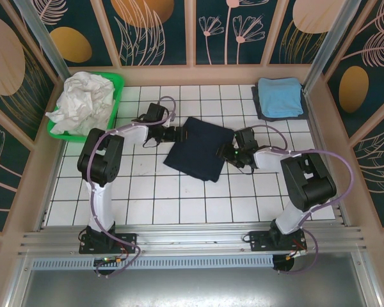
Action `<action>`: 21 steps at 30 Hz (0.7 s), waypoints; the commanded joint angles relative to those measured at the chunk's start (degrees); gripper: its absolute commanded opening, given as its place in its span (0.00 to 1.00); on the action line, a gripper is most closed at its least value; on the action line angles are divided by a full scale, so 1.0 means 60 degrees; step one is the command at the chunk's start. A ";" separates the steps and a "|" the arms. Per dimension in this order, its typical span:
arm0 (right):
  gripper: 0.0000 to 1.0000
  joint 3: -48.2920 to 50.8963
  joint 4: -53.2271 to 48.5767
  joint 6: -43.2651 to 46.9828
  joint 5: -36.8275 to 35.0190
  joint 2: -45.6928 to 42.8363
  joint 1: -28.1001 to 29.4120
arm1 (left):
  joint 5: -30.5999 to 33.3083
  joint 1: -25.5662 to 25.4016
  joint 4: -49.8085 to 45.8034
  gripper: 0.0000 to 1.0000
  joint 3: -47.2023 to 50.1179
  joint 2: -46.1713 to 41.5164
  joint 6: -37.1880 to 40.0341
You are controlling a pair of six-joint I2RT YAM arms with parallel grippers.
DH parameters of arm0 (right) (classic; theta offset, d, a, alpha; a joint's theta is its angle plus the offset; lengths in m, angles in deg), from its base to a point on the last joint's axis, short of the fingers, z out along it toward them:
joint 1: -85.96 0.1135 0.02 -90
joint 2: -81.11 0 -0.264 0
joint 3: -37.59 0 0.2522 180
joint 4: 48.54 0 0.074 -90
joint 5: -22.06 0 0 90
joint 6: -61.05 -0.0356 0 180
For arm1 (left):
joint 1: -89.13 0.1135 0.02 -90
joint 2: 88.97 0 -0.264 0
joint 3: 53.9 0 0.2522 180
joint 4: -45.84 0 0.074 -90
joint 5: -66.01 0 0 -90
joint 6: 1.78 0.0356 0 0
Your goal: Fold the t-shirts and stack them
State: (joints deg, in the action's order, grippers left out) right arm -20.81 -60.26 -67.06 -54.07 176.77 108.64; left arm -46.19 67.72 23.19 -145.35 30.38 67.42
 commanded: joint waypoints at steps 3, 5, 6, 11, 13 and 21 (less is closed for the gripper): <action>0.51 -0.0254 0.0992 -0.0039 0.0619 0.0664 0.0099 | -0.1084 -0.0080 -0.0015 0.78 0.0135 0.0543 0.0130; 0.50 -0.0319 0.1132 -0.0048 0.0755 0.0756 0.0152 | -0.1633 -0.0087 0.0303 0.75 0.0426 0.0430 -0.0050; 0.50 -0.0397 0.1168 -0.0054 0.0812 0.0824 0.0199 | -0.1931 -0.0079 0.0507 0.73 0.0613 0.0318 -0.0144; 0.51 -0.0713 0.1413 -0.0177 0.1288 0.1099 0.0564 | -0.2323 -0.0076 0.1205 0.59 0.1659 -0.0571 -0.0492; 0.51 -0.0742 0.1486 -0.0320 0.1462 0.1148 0.0655 | -0.2160 0.0014 0.1128 0.54 0.1858 -0.0716 -0.0516; 0.59 -0.0258 0.3116 -0.1401 0.2284 0.1233 0.0684 | -0.1819 0.0140 0.0957 0.49 0.2511 -0.1136 -0.0474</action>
State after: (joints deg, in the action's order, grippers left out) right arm -23.46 -52.96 -71.39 -48.95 181.49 110.04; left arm -55.52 68.51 31.87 -132.83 25.09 65.32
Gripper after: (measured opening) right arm 0.586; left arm 0.508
